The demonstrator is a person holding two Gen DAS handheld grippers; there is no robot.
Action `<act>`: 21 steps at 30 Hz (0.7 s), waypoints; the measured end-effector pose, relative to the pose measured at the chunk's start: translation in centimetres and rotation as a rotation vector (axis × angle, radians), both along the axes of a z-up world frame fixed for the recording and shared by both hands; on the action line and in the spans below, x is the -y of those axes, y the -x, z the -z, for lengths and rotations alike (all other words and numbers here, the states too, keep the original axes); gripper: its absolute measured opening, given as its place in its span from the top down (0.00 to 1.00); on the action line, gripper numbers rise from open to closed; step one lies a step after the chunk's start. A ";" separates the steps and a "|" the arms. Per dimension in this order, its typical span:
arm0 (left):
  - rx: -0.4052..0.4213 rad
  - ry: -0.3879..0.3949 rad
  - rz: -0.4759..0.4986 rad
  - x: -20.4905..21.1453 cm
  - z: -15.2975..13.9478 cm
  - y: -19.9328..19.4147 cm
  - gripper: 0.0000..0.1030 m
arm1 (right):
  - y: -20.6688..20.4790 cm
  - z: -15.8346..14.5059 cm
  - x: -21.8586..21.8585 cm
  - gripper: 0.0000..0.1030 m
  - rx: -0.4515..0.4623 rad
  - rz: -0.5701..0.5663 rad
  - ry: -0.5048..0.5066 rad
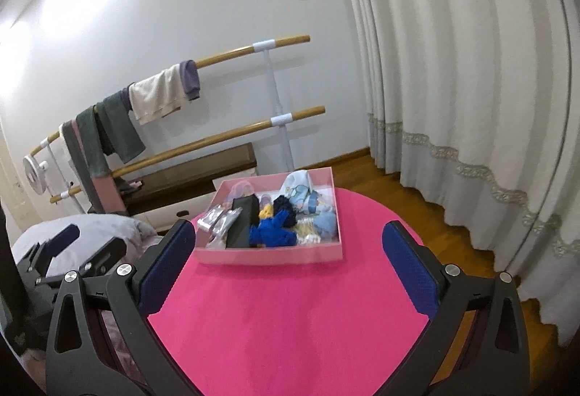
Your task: Organize soft objects
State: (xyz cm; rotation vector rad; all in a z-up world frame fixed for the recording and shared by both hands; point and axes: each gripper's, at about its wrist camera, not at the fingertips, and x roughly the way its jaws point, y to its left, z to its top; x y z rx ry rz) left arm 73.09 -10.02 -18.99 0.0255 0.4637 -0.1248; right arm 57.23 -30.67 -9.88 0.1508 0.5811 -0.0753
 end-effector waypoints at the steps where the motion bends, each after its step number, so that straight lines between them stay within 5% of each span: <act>1: 0.001 0.002 -0.001 -0.2 -0.1 0.9 0.00 | 1.1 -0.1 -0.6 0.00 0.005 0.002 0.016; 12: 0.013 0.010 -0.051 -2.3 -0.6 11.2 0.00 | 6.9 1.3 -3.9 0.00 0.009 0.036 0.085; 21: 0.000 0.016 -0.062 -2.7 -1.6 13.6 0.00 | 8.0 1.9 -4.9 0.00 -0.002 0.023 0.098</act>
